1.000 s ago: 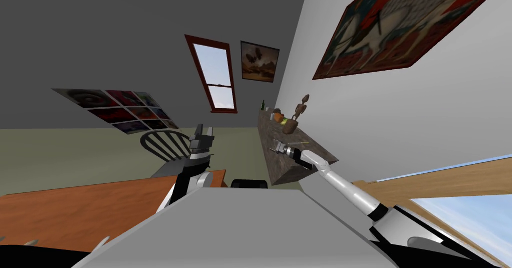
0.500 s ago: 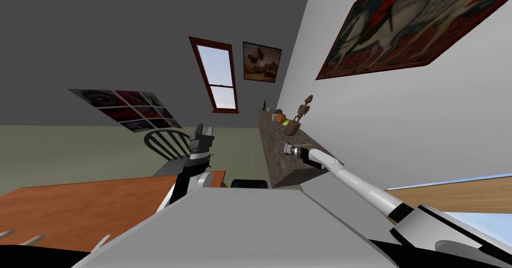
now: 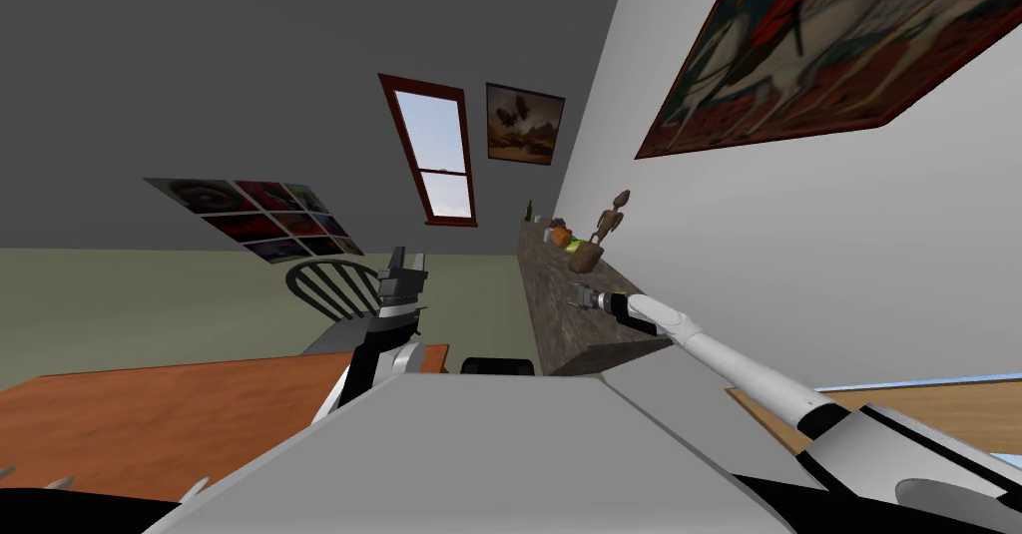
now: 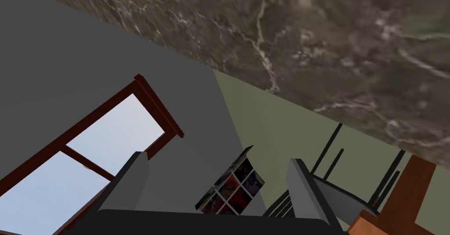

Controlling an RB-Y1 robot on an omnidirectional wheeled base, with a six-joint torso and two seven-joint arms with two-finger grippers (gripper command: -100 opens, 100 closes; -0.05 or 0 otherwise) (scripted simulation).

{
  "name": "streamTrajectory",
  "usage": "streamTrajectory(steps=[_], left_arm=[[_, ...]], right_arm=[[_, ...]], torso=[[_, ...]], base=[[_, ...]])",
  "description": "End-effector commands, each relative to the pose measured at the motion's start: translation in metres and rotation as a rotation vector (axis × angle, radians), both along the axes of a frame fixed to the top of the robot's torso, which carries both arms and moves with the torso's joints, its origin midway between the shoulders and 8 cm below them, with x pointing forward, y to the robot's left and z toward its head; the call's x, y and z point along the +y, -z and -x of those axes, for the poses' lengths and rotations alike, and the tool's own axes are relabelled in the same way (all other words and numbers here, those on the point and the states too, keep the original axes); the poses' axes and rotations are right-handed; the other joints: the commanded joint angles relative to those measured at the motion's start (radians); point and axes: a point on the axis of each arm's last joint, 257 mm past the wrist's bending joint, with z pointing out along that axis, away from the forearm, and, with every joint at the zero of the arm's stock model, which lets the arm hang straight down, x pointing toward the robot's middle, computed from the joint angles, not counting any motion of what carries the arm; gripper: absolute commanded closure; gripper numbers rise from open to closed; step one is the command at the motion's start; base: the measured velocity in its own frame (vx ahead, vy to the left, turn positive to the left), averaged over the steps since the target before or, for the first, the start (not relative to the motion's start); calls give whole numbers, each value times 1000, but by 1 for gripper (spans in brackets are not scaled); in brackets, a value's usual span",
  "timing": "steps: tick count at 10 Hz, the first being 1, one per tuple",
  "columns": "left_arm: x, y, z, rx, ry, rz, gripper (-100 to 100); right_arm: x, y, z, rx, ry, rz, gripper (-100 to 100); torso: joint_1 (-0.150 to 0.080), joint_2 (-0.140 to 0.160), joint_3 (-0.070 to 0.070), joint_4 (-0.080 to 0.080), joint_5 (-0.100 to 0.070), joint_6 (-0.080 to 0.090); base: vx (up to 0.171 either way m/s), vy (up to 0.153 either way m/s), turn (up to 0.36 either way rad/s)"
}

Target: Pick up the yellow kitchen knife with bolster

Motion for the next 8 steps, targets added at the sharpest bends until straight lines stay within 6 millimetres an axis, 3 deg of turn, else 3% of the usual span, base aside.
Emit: streamTrajectory(steps=[1, 4, 5, 6, 8], left_arm=[[0, 0, 0, 0, 0, 0, 0], [0, 0, 0, 0, 0, 0, 0], [0, 0, 0, 0, 0, 0, 0], [0, 0, 0, 0, 0, 0, 0], [0, 0, 0, 0, 0, 0, 0]], right_arm=[[-27, 3, 1, 8, 4, 79, -100], [-94, 5, 11, 39, 27, 246, -100], [-94, 5, 11, 39, 27, 246, -100], [-130, 6, 22, 66, 41, 329, -100], [-158, 7, 32, 95, 54, 391, -100]], torso=[[0, 0, 0, 0, 0, 0], [-3, 0, 0, 0, -1, 0], [-5, 0, 0, 0, -1, 0], [-5, 2, 1, 0, -1, 0], [-6, 2, 1, 0, -1, 0]], base=[[70, -4, 25], [63, -53, 49], [30, -71, 23], [32, -88, 71], [34, -95, 40]])
